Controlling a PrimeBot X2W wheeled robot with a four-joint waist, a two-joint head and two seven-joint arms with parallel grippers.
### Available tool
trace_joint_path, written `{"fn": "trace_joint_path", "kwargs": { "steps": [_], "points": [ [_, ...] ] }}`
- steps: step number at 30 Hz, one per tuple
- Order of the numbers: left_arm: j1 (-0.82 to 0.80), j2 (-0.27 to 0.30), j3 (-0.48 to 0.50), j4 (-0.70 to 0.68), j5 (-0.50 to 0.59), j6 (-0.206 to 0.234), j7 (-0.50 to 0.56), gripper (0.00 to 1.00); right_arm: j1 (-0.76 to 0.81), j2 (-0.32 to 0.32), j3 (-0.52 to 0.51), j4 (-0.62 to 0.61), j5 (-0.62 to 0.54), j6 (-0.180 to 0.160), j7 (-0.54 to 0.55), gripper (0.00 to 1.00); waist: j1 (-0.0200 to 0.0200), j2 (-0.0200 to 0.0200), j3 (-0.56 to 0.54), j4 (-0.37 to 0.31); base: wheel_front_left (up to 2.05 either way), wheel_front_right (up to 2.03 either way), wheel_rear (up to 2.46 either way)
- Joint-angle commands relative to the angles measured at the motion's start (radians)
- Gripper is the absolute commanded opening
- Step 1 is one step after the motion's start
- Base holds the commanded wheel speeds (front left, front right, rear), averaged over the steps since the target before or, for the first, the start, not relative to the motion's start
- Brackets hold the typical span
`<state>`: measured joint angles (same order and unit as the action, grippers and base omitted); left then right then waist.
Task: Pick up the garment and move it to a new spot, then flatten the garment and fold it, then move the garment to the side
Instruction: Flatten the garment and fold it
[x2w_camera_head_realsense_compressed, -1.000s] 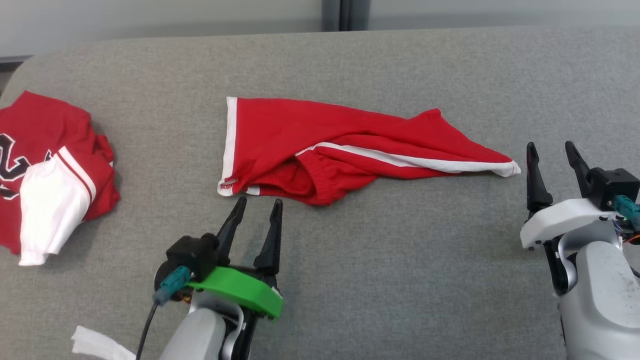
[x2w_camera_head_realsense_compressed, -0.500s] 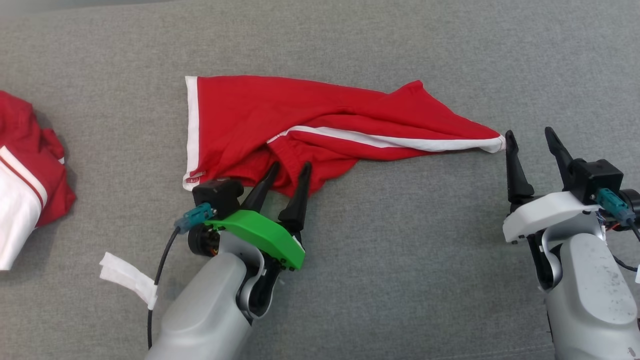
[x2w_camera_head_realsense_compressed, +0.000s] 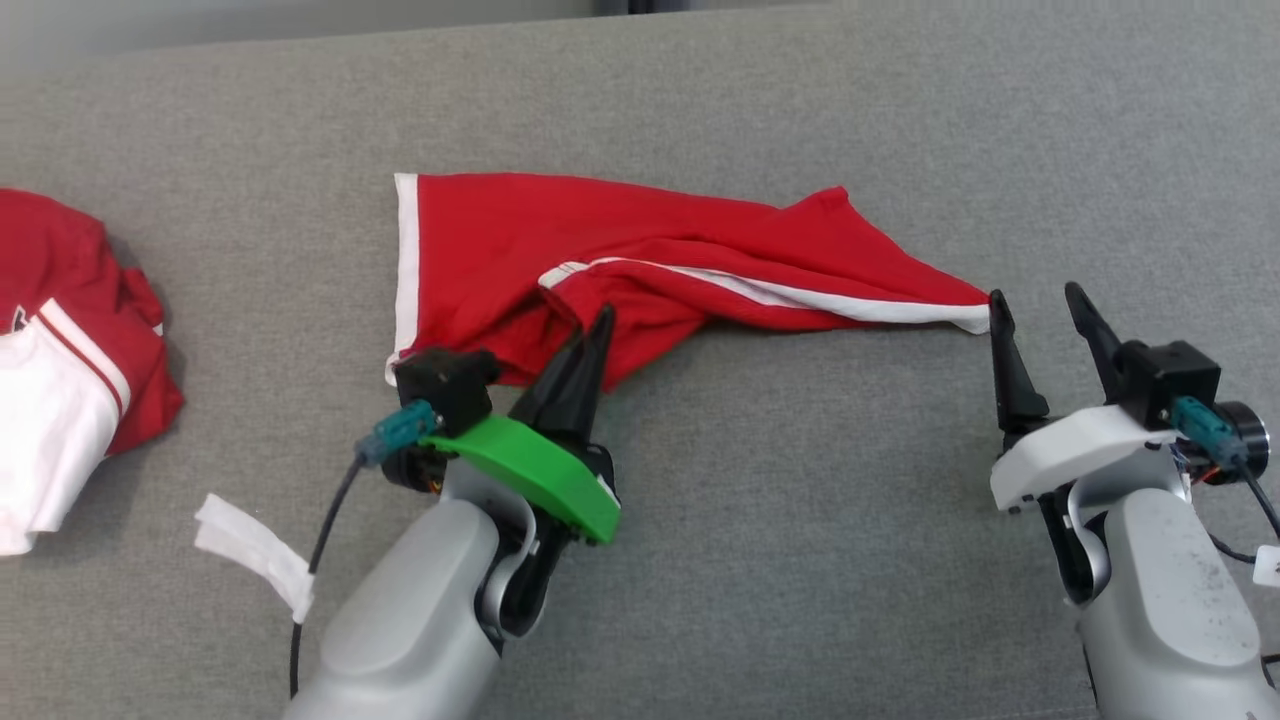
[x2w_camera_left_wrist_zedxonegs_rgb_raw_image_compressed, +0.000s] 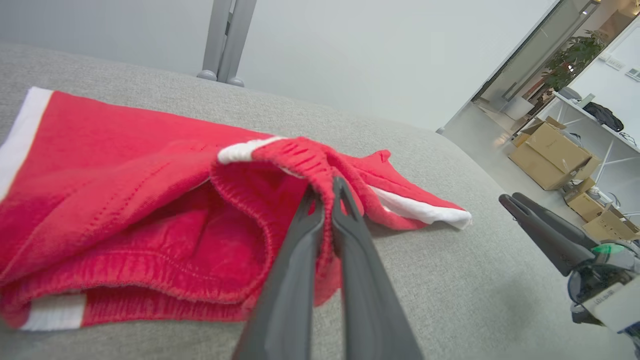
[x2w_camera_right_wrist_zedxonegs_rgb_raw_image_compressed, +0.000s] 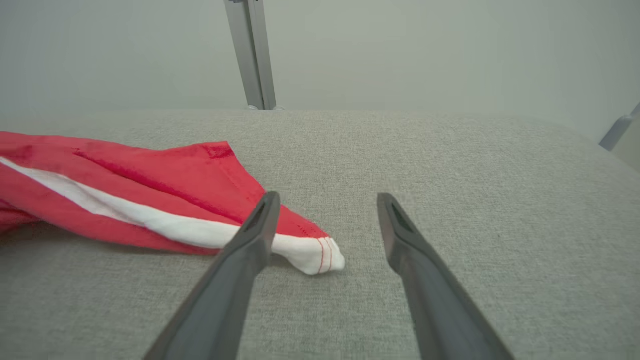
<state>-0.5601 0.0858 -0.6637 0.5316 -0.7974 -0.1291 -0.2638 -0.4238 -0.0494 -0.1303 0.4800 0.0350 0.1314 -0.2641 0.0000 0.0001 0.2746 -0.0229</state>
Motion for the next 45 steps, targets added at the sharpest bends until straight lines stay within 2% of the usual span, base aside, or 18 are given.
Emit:
{"fn": "trace_joint_path", "kwargs": {
  "steps": [1, 10, 14, 15, 16, 17, 18, 22, 29, 37, 42, 45],
  "points": [
    [0.029, 0.014, -0.004, -0.013, 0.020, -0.003, -0.001, 0.00, 0.024, -0.003, 0.000, 0.007, 0.009, -0.001, 0.000, 1.00, 0.0000, -0.0001, -0.054, 0.038, 0.00, 0.00, 0.00],
    [0.195, 0.088, -0.074, 0.004, 0.114, -0.003, -0.001, 0.00, 0.103, -0.003, 0.030, 0.042, 0.053, -0.001, 0.000, 1.00, 0.0000, -0.0001, -0.189, 0.089, 0.00, 0.00, 0.00],
    [0.265, 0.106, -0.029, 0.049, 0.151, -0.002, -0.001, 0.00, 0.134, -0.003, 0.041, 0.042, 0.067, -0.001, 0.000, 1.00, 0.0000, -0.0001, -0.218, 0.091, 0.00, 0.00, 0.00],
    [0.282, 0.108, -0.005, 0.058, 0.165, 0.003, -0.001, 0.19, 0.141, -0.003, 0.046, 0.040, 0.072, -0.001, 0.000, 1.00, 0.0000, -0.0001, -0.223, 0.089, 0.00, 0.00, 0.00],
    [0.295, 0.110, 0.012, 0.063, 0.179, 0.006, -0.001, 0.48, 0.148, -0.003, 0.049, 0.039, 0.076, -0.001, 0.000, 1.00, 0.0000, -0.0001, -0.226, 0.088, 0.00, 0.00, 0.00],
    [0.313, 0.107, 0.040, 0.066, 0.187, 0.011, -0.001, 0.92, 0.155, -0.003, 0.053, 0.038, 0.080, -0.001, 0.000, 1.00, 0.0000, -0.0001, -0.228, 0.086, 0.00, 0.00, 0.00],
    [0.327, 0.106, 0.064, 0.067, 0.200, 0.015, -0.001, 1.00, 0.159, -0.003, 0.055, 0.037, 0.086, -0.001, 0.000, 1.00, 0.0000, -0.0001, -0.230, 0.085, 0.00, 0.00, 0.00],
    [0.374, 0.095, 0.188, 0.010, 0.265, 0.033, -0.001, 1.00, 0.177, -0.003, 0.063, 0.022, 0.105, -0.001, 0.000, 1.00, 0.0000, -0.0001, -0.234, 0.077, 0.00, 0.00, 0.00],
    [0.457, 0.037, 0.364, -0.109, 0.373, 0.014, -0.001, 1.00, 0.214, -0.003, 0.074, -0.028, 0.136, -0.001, 0.000, 1.00, 0.0000, -0.0001, -0.236, 0.070, 0.00, 0.00, 0.00],
    [0.482, -0.007, 0.369, -0.101, 0.400, -0.002, -0.001, 1.00, 0.245, -0.003, 0.090, -0.037, 0.152, -0.001, 0.000, 1.00, 0.0000, -0.0001, -0.236, 0.054, 0.00, 0.00, 0.00],
    [0.491, -0.016, 0.327, -0.124, 0.365, -0.002, -0.001, 1.00, 0.249, -0.003, 0.088, -0.034, 0.155, -0.001, 0.000, 1.00, 0.0000, -0.0001, -0.235, 0.051, 0.00, 0.00, 0.00],
    [0.497, -0.002, 0.285, -0.117, 0.333, -0.003, -0.001, 1.00, 0.254, -0.003, 0.085, -0.029, 0.159, -0.001, 0.000, 1.00, 0.0000, -0.0001, -0.233, 0.054, 0.00, 0.00, 0.00]
  ]
}}
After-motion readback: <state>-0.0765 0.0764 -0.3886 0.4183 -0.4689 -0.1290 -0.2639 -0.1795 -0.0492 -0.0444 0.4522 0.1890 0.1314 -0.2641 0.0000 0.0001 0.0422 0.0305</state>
